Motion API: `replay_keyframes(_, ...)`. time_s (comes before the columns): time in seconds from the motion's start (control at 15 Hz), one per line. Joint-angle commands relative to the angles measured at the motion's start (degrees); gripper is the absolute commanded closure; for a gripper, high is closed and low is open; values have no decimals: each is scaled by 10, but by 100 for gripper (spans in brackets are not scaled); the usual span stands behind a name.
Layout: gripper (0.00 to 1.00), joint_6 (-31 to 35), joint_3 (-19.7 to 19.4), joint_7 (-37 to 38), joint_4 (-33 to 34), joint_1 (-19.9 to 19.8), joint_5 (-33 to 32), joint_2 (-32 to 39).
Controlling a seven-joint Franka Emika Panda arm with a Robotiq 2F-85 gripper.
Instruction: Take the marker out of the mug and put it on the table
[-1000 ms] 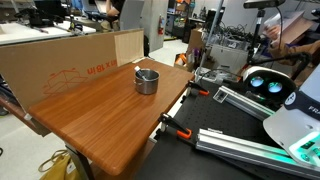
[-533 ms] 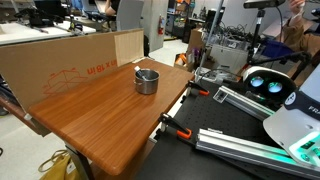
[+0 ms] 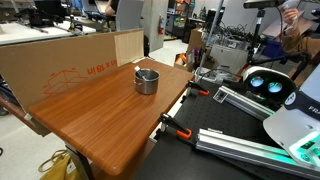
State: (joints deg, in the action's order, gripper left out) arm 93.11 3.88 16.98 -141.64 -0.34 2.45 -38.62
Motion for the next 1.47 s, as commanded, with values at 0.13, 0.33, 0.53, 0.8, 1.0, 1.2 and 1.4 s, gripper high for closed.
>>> replay_keyframes(0.13,0,82,11,12,-1,-11,-5,61)
replay_keyframes(0.33,0,177,16,16,-19,-10,-23,93)
replay_keyframes(0.53,0,250,19,11,-31,-7,-46,131)
replay_keyframes(0.8,0,334,19,-1,-41,-3,-76,189)
replay_keyframes(1.0,0,379,22,4,-37,-3,-106,236)
replay_keyframes(1.2,0,404,20,0,-27,0,-123,284)
replay_keyframes(1.4,0,429,20,10,-16,4,-146,331)
